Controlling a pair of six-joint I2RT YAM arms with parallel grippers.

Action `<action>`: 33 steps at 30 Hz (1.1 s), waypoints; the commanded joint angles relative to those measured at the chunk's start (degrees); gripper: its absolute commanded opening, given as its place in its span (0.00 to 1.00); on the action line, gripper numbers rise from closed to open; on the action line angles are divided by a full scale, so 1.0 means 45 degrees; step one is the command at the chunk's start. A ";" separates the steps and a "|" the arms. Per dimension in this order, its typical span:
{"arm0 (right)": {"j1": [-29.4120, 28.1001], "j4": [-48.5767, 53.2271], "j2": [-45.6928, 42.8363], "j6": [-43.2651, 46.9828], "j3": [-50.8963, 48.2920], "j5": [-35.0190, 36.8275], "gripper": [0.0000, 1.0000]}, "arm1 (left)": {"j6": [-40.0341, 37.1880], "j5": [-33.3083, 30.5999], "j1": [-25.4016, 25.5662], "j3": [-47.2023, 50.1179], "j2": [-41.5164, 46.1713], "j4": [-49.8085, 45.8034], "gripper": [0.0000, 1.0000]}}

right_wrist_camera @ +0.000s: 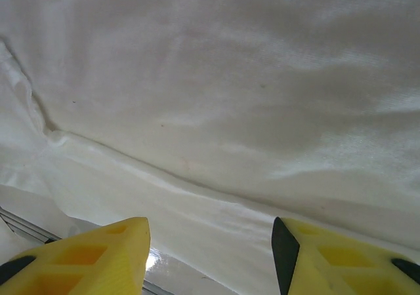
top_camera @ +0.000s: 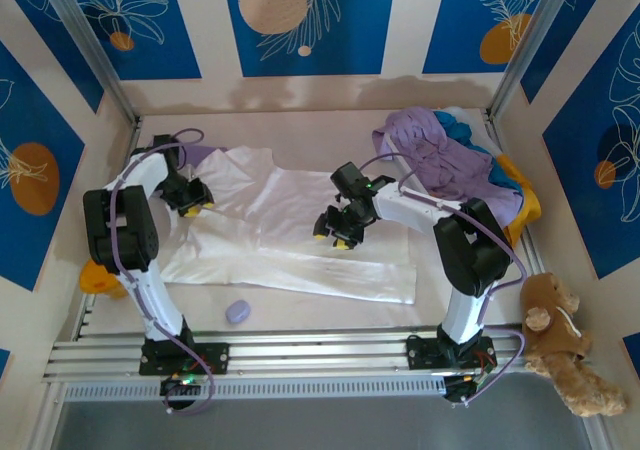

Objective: Fold and stack the t-shirts

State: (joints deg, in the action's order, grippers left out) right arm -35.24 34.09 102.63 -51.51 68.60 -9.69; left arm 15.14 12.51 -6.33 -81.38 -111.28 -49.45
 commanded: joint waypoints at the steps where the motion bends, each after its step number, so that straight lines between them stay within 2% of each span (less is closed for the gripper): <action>1: 0.0036 0.0394 0.0028 0.0213 0.0192 -0.0313 0.54 | -0.0333 -0.0270 0.0069 -0.0294 -0.0254 -0.0612 0.35; 4: 0.0078 0.0414 -0.0033 0.0234 0.0145 -0.0289 0.54 | -0.0373 -0.0203 0.0060 -0.0245 -0.0232 -0.0533 0.21; 7: 0.0117 0.0452 -0.0101 0.0246 0.0137 -0.0287 0.54 | -0.0337 -0.0222 0.0059 -0.0255 -0.0100 -0.0476 0.00; 13: 0.0195 0.0472 -0.0219 0.0290 0.0028 -0.0258 0.53 | -0.0331 -0.0015 0.0090 -0.0424 0.0245 -0.0423 0.00; 22: 0.0225 0.0377 -0.0301 0.0224 -0.0202 -0.0312 0.53 | -0.0068 0.1261 0.0114 -0.0606 0.0521 0.0109 0.00; 32: 0.0467 0.0406 -0.0673 0.0242 -0.0391 -0.0179 0.53 | 0.0070 0.0827 0.0127 -0.0566 0.0083 0.0094 0.00; 33: 0.0506 0.0531 -0.0738 0.0306 -0.0347 -0.0101 0.53 | 0.0082 0.0758 0.0117 -0.0567 0.0081 0.0079 0.06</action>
State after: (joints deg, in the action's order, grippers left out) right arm -33.54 34.37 102.21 -51.07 67.35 -9.65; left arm 14.90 16.27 -6.20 -82.46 -110.65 -48.47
